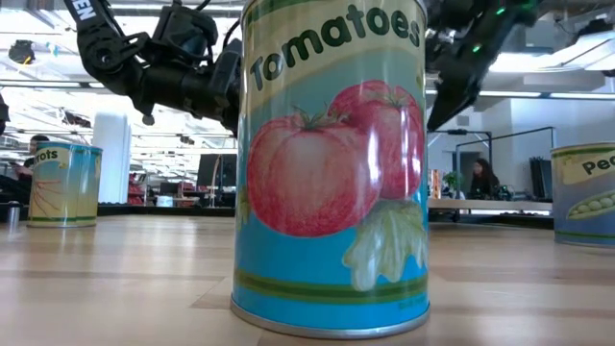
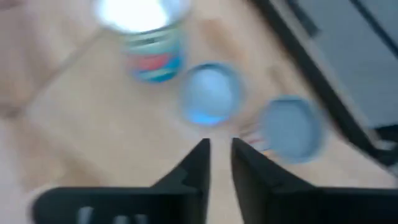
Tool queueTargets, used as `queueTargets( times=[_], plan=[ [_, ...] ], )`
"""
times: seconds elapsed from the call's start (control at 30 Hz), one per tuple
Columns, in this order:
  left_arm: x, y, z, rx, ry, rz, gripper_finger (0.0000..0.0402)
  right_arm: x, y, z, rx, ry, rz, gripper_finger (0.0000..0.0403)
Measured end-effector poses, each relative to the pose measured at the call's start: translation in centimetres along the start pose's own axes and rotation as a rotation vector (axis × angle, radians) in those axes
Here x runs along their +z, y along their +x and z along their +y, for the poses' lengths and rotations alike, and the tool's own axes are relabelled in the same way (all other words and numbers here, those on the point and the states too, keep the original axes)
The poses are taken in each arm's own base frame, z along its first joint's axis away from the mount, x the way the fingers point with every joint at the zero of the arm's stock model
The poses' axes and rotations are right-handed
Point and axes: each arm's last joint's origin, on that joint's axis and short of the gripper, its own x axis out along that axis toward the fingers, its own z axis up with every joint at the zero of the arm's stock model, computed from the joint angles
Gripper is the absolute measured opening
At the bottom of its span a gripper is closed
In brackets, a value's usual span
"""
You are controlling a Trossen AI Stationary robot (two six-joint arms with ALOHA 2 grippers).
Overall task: Pick and place cans onto a shelf
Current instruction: Put the canned peas onto the shelf
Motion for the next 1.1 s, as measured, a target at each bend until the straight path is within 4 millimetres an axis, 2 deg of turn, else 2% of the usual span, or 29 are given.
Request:
queueTargets(
  times=[0.07, 0.13, 0.3, 0.5, 0.67, 0.9, 1.1],
  plan=[
    [0.0, 0.0, -0.2, -0.008, 0.015, -0.002, 0.0, -1.4, -0.5, 1.9, 0.082, -0.021, 0.002, 0.0033],
    [0.1, 0.1, -0.4, -0.015, 0.027, -0.006, 0.0, -2.9, -0.9, 3.7, 0.15, -0.022, 0.01, 0.0011],
    [0.1, 0.1, -0.5, -0.018, 0.03, -0.009, 0.0, -5.6, -3.5, 7.9, 0.244, -0.028, 0.066, 0.0032],
    [0.0, 0.1, -0.5, -0.017, 0.036, 0.002, 0.0, -8.0, -5.9, 11.6, 0.216, 0.01, 0.165, 0.0049],
    [-0.1, 0.1, -0.5, -0.017, 0.032, 0.012, 0.0, -9.3, -7.1, 13.3, 0.166, -0.011, 0.258, 0.01],
    [-0.1, 0.1, -0.5, -0.017, 0.029, 0.013, 0.0, -10.1, -6.5, 15.0, 0.076, -0.06, 0.355, 0.019],
    [-0.1, 0.1, -0.6, -0.037, 0.0, 0.014, 0.0, -10.5, -4.9, 16.1, 0.027, -0.088, 0.427, 0.0201]
  ],
)
